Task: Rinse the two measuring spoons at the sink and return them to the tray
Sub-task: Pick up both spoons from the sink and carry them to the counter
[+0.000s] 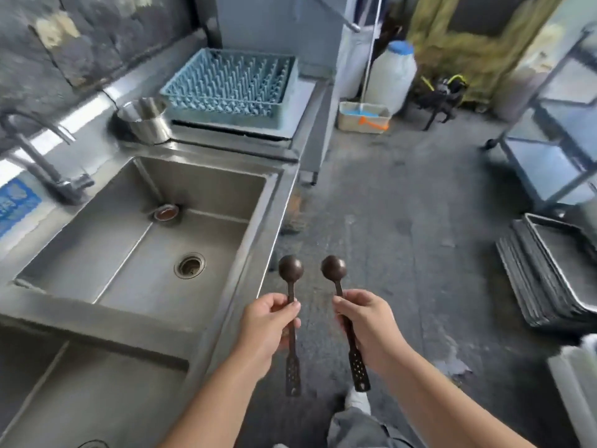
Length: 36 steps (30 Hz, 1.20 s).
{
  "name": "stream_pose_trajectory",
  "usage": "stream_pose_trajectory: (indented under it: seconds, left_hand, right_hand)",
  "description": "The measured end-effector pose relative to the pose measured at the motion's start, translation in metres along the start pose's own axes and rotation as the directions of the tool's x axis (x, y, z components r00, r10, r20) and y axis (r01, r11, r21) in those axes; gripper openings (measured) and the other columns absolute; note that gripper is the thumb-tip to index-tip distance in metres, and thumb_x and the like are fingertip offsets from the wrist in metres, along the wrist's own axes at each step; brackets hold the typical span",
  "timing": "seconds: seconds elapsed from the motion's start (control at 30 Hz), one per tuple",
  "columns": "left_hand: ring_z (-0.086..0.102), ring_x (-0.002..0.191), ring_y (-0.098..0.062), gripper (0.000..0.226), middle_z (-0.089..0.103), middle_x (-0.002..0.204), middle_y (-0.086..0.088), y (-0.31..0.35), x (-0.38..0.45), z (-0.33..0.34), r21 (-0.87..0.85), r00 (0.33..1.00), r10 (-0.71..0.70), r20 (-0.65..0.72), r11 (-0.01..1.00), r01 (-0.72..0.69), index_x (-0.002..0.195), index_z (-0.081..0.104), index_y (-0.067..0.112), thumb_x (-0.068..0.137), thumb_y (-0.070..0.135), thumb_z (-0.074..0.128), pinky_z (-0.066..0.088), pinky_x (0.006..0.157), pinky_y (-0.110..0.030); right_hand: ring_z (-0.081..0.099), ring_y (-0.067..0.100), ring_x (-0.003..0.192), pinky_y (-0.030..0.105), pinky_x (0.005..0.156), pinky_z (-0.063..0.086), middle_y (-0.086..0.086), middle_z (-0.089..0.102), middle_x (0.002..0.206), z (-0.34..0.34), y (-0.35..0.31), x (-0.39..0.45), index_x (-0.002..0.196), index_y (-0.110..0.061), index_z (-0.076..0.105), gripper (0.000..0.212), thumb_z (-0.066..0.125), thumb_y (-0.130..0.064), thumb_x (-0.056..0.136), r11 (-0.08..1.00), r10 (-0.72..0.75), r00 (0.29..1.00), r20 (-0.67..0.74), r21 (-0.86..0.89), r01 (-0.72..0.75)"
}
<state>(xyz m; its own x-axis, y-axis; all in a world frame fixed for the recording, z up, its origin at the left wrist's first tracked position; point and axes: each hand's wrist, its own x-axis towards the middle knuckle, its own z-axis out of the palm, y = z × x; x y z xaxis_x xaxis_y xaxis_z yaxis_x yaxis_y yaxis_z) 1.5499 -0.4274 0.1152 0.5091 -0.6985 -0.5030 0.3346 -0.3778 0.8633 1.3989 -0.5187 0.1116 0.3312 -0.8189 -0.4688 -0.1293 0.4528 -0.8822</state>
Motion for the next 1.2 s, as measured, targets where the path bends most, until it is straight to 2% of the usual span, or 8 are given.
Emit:
stream_pose_trajectory:
  seconds: [0.17, 0.3, 0.4, 0.53, 0.7, 0.8, 0.93, 1.2]
  left_hand:
    - [0.066, 0.06, -0.012, 0.007, 0.068, 0.063, -0.001, -0.008, -0.028, 0.096, 0.177, 0.971, -0.023, 0.237, 0.984, -0.02, 0.082, 0.069, 0.013, 0.087, 0.019, 0.07, 0.055, 0.054, -0.029]
    - [0.062, 0.052, -0.007, 0.012, 0.065, 0.06, 0.0, -0.028, -0.056, 0.185, 0.275, 0.913, -0.023, 0.407, 0.957, -0.098, 0.076, 0.069, 0.012, 0.088, 0.014, 0.069, 0.047, 0.047, -0.018]
    - [0.059, 0.053, -0.01, 0.011, 0.067, 0.061, 0.001, -0.051, -0.085, 0.254, 0.345, 0.856, -0.053, 0.514, 0.927, -0.15, 0.076, 0.071, 0.012, 0.086, 0.016, 0.071, 0.044, 0.05, -0.021]
    - [0.048, 0.042, -0.009, 0.012, 0.068, 0.063, -0.004, -0.086, -0.139, 0.347, 0.415, 0.768, -0.096, 0.634, 0.88, -0.233, 0.073, 0.072, 0.013, 0.085, 0.017, 0.073, 0.032, 0.041, -0.02]
    - [0.052, 0.041, -0.005, 0.015, 0.069, 0.061, -0.002, -0.135, -0.223, 0.461, 0.445, 0.612, -0.186, 0.768, 0.843, -0.303, 0.069, 0.073, 0.012, 0.084, 0.014, 0.073, 0.034, 0.037, -0.014]
    - [0.055, 0.048, -0.006, 0.018, 0.069, 0.063, 0.001, -0.165, -0.27, 0.52, 0.468, 0.52, -0.236, 0.821, 0.799, -0.377, 0.066, 0.073, 0.015, 0.084, 0.019, 0.074, 0.037, 0.044, -0.015]
    - [0.057, 0.049, -0.007, 0.019, 0.07, 0.065, 0.001, -0.196, -0.324, 0.583, 0.506, 0.407, -0.342, 0.847, 0.754, -0.418, 0.064, 0.073, 0.02, 0.083, 0.022, 0.074, 0.037, 0.051, -0.026]
    - [0.056, 0.05, -0.006, 0.021, 0.069, 0.06, 0.002, -0.241, -0.375, 0.708, 0.489, 0.233, -0.44, 0.867, 0.665, -0.565, 0.062, 0.073, 0.02, 0.082, 0.025, 0.075, 0.035, 0.041, -0.014]
  right_hand:
    - [0.047, 0.013, 0.041, 0.019, 0.037, 0.034, 0.007, 0.056, 0.055, -0.098, 0.008, -0.055, 0.073, -0.014, 0.07, 0.021, 0.062, -0.001, 0.086, 0.98, 0.052, 0.973, -0.227, 0.197, -0.007]
    - [0.048, 0.013, 0.037, 0.016, 0.034, 0.034, 0.011, 0.057, 0.057, -0.181, 0.023, -0.102, 0.092, -0.001, 0.067, 0.014, 0.055, 0.003, 0.088, 0.943, 0.121, 0.923, -0.365, 0.331, 0.007]
    - [0.052, 0.009, 0.037, 0.016, 0.034, 0.037, 0.008, 0.064, 0.059, -0.249, 0.039, -0.142, 0.089, -0.006, 0.071, 0.012, 0.059, -0.001, 0.087, 0.924, 0.13, 0.879, -0.458, 0.378, 0.06]
    - [0.052, 0.01, 0.05, 0.022, 0.046, 0.04, 0.001, 0.063, 0.061, -0.344, 0.065, -0.203, 0.087, -0.013, 0.074, 0.01, 0.068, -0.006, 0.085, 0.914, 0.146, 0.777, -0.612, 0.384, 0.131]
    - [0.052, 0.005, 0.046, 0.02, 0.047, 0.043, -0.003, 0.061, 0.054, -0.46, 0.097, -0.288, 0.081, -0.015, 0.076, 0.013, 0.07, -0.005, 0.086, 0.884, 0.17, 0.635, -0.753, 0.401, 0.239]
    - [0.051, 0.005, 0.045, 0.018, 0.044, 0.041, -0.003, 0.061, 0.053, -0.517, 0.118, -0.333, 0.087, -0.014, 0.075, 0.01, 0.071, -0.005, 0.085, 0.877, 0.203, 0.54, -0.817, 0.397, 0.27]
    - [0.051, 0.006, 0.051, 0.019, 0.046, 0.041, -0.002, 0.063, 0.058, -0.574, 0.143, -0.38, 0.087, -0.013, 0.076, 0.009, 0.072, -0.006, 0.084, 0.857, 0.257, 0.428, -0.866, 0.409, 0.313]
    - [0.061, 0.003, 0.053, 0.018, 0.053, 0.049, -0.004, 0.073, 0.064, -0.666, 0.163, -0.408, 0.086, -0.018, 0.076, 0.007, 0.076, -0.012, 0.083, 0.82, 0.363, 0.255, -0.896, 0.437, 0.369]
